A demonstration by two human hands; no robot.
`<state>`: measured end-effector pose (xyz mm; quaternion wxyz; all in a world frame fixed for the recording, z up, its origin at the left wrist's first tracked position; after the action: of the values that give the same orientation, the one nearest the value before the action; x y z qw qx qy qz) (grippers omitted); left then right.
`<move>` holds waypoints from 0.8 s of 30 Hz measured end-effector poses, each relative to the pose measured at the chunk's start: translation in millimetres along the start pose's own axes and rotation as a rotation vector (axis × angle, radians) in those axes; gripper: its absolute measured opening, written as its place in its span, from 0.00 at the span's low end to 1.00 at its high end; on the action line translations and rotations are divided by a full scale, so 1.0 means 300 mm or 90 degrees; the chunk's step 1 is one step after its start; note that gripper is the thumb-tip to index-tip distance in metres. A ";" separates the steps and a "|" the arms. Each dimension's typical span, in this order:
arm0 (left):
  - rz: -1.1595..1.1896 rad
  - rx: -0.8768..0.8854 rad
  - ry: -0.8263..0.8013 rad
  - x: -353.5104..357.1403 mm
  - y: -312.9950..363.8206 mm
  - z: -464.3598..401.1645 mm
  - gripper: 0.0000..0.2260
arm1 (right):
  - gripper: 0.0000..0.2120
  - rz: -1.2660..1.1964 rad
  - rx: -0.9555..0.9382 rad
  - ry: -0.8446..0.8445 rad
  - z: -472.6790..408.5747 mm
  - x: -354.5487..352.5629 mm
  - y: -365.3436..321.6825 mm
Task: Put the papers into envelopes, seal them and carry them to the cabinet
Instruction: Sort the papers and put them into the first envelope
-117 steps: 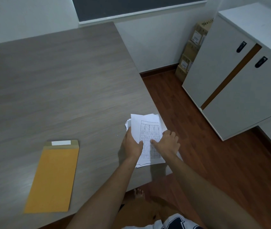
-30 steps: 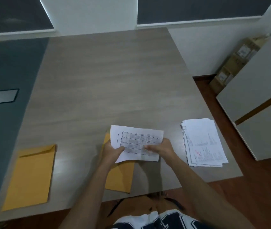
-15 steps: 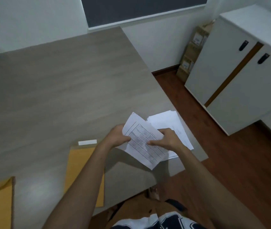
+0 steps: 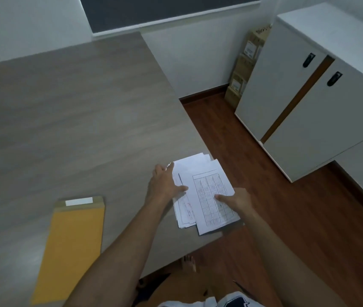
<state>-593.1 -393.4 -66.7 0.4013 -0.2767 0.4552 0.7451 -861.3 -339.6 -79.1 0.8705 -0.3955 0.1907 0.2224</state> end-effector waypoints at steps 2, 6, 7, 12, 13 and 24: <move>-0.066 -0.011 -0.024 0.026 0.011 -0.002 0.53 | 0.21 -0.007 0.011 0.002 -0.010 0.009 0.022; -0.130 -0.010 -0.027 0.063 0.004 0.003 0.51 | 0.22 0.011 0.021 0.009 -0.025 0.026 0.052; -0.126 -0.012 -0.015 0.067 0.004 0.005 0.50 | 0.23 0.018 0.023 0.009 -0.030 0.028 0.055; -0.073 0.003 0.007 0.071 0.030 0.017 0.34 | 0.25 0.052 0.042 0.011 -0.047 0.030 0.066; -0.068 0.013 0.011 0.069 0.039 0.019 0.31 | 0.26 0.055 0.044 0.012 -0.052 0.031 0.072; 0.525 -0.176 -0.017 0.190 -0.002 0.090 0.33 | 0.27 0.152 0.013 0.043 0.001 0.040 -0.003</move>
<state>-623.8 -349.2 -99.7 0.0351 -0.1128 0.4183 0.9006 -850.6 -337.2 -84.5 0.8349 -0.3685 0.2678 0.3089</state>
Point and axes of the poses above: each hand's wrist, its own z-axis away from the middle knuckle, its own x-axis out of the palm, y = z × x, the point moved 9 cm from there along -z, towards the middle knuckle, and after that the axes turned 4 degrees about -y, right-handed, at the moved point
